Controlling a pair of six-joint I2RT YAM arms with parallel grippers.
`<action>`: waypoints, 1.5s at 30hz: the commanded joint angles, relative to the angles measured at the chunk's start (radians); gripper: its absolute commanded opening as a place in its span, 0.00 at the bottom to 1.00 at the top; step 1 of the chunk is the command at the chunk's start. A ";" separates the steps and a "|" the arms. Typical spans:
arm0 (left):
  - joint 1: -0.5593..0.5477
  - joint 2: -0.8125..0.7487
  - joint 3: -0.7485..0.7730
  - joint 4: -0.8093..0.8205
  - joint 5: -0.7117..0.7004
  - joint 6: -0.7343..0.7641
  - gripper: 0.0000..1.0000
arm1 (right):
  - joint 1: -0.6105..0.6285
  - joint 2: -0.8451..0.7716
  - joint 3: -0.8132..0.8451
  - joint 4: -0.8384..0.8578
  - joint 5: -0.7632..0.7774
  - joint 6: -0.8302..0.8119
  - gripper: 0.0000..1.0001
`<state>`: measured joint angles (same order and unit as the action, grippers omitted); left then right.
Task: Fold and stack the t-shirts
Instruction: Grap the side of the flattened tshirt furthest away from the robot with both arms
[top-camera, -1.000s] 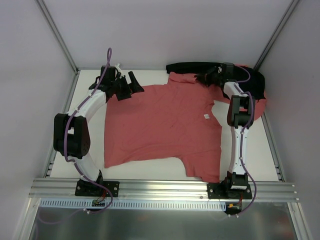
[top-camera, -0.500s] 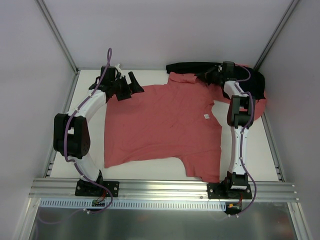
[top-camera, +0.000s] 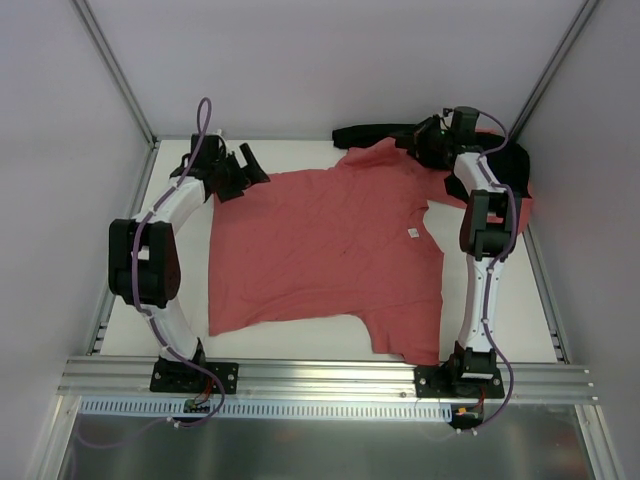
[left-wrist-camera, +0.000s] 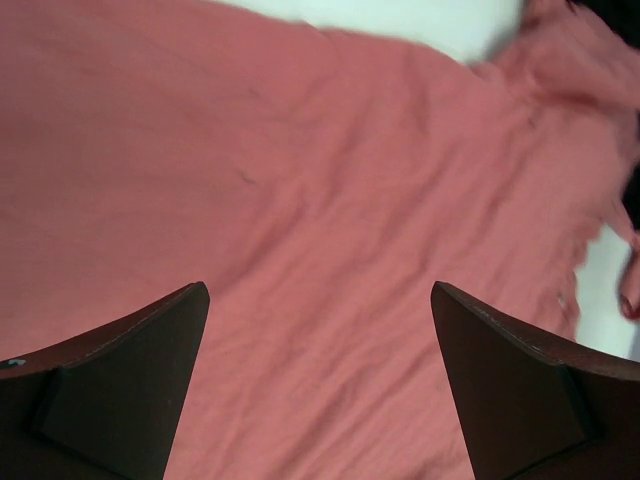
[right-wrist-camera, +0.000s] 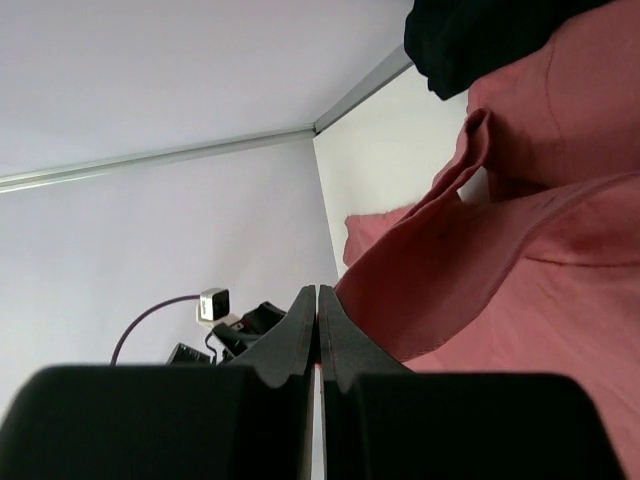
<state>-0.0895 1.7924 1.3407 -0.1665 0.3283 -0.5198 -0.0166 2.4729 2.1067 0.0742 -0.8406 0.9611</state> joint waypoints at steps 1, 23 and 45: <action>0.055 0.027 0.078 -0.004 -0.205 0.007 0.96 | 0.006 -0.098 -0.037 -0.002 -0.064 -0.027 0.00; 0.229 0.487 0.509 -0.074 -0.025 -0.019 0.88 | 0.001 -0.094 -0.037 -0.070 -0.094 -0.062 0.00; 0.252 0.605 0.545 -0.110 0.164 -0.094 0.26 | -0.025 -0.117 -0.054 -0.096 -0.103 -0.076 0.01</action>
<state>0.1619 2.3867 1.8740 -0.2687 0.4461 -0.5968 -0.0292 2.4458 2.0525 -0.0212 -0.9066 0.8967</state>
